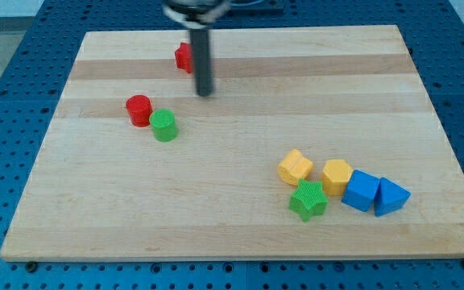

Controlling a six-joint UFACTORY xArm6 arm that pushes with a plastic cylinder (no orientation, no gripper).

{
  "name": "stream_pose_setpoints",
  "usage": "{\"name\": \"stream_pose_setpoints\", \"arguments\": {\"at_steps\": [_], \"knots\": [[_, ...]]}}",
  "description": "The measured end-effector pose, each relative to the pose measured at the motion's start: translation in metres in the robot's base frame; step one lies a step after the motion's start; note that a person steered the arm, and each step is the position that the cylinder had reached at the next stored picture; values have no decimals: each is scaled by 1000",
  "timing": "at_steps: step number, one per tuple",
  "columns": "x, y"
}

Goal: Move the green circle diagonally to the green star

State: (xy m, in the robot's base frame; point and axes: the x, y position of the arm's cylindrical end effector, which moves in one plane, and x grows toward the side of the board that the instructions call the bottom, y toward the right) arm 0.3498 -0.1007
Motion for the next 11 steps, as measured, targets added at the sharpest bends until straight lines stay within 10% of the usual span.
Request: {"name": "stream_pose_setpoints", "arguments": {"at_steps": [2, 5, 11], "knots": [[40, -93], [149, 44], [146, -5]]}}
